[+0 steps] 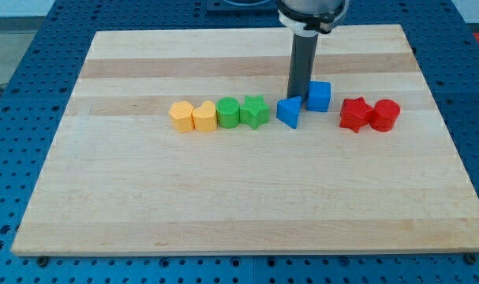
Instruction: Push the blue triangle into the green star
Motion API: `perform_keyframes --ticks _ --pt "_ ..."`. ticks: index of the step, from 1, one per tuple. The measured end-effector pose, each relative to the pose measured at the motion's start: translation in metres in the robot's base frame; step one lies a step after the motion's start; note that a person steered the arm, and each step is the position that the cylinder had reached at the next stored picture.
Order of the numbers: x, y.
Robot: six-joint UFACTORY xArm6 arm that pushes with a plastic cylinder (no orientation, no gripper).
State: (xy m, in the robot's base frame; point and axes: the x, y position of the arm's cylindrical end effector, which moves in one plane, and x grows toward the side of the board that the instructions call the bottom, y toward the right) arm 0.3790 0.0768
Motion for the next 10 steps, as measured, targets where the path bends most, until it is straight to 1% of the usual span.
perform_keyframes --ticks 2,4,6,7,10 --pt "0.002 0.001" --pt "0.001 0.029" --pt "0.027 0.029" --pt "0.032 0.029" --pt "0.031 -0.005"
